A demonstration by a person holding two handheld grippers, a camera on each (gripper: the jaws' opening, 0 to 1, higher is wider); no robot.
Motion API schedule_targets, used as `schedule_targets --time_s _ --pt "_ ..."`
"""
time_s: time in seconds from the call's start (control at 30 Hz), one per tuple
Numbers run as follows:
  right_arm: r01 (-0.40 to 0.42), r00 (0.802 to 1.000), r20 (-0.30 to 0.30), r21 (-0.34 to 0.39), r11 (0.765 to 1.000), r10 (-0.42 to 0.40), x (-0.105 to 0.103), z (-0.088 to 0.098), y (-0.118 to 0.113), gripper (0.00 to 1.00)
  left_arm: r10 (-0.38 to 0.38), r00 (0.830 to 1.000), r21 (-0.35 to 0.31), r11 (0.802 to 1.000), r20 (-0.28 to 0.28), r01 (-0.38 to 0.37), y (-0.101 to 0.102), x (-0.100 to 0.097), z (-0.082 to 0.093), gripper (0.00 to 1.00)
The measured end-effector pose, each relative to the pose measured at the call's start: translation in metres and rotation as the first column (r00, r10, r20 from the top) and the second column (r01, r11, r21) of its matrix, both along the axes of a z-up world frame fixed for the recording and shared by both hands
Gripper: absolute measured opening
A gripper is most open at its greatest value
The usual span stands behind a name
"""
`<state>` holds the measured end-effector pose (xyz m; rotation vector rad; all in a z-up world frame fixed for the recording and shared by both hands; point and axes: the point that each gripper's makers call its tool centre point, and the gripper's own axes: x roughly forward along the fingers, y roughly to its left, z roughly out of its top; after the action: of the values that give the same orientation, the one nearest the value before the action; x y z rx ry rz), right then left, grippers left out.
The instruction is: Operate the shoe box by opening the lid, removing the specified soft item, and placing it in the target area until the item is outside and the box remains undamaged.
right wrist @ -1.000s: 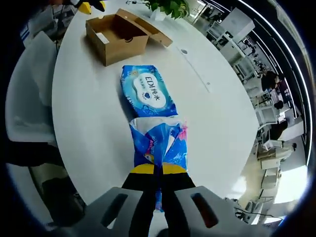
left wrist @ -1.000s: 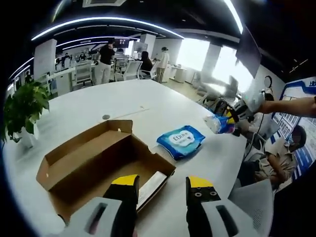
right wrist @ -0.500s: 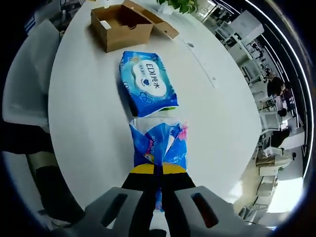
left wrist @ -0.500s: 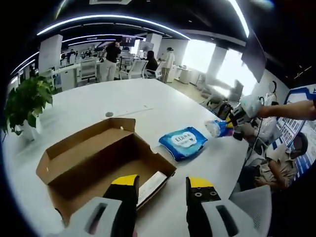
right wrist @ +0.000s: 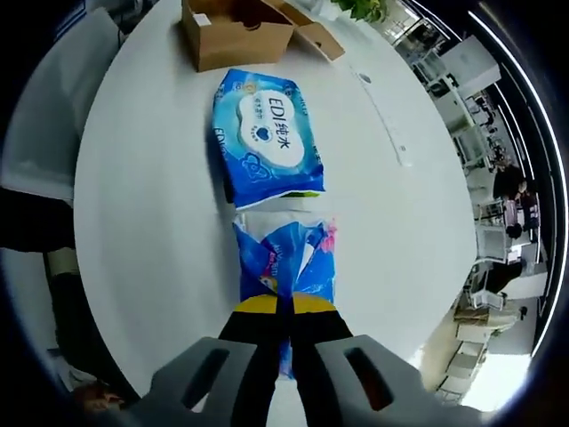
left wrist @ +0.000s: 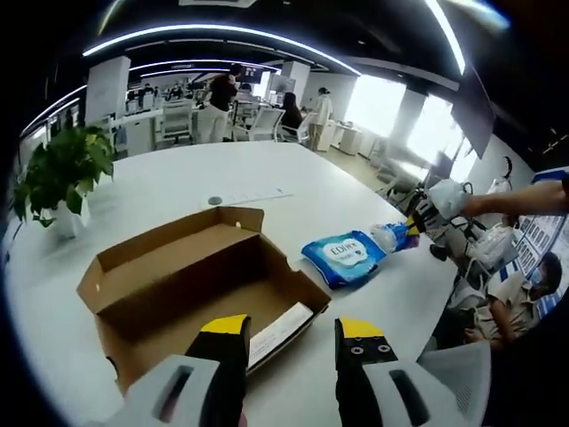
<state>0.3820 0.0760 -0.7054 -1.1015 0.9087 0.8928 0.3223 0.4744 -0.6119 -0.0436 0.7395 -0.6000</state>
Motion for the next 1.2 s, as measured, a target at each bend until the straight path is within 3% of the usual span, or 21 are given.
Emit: schedule_targets --time_s 0.27,0.73,1.2 --pt "-0.092 0.996 -0.009 -0.055 0.994 0.091 0.007 -0.012 0.004 0.01 0.033 0.999 0.013 0.999 -0.007 -0.033 0.011 -0.004 -0.003 0.38" --pt "-0.165 0.986 -0.035 -0.089 0.982 0.163 0.006 -0.03 0.008 0.01 0.066 0.998 0.024 0.998 -0.013 -0.066 0.021 -0.01 -0.005 0.38" --pt "-0.167 0.986 -0.046 -0.097 0.981 0.163 0.001 -0.035 0.005 0.02 0.067 0.998 0.023 0.998 -0.012 -0.067 0.021 -0.012 -0.004 0.38"
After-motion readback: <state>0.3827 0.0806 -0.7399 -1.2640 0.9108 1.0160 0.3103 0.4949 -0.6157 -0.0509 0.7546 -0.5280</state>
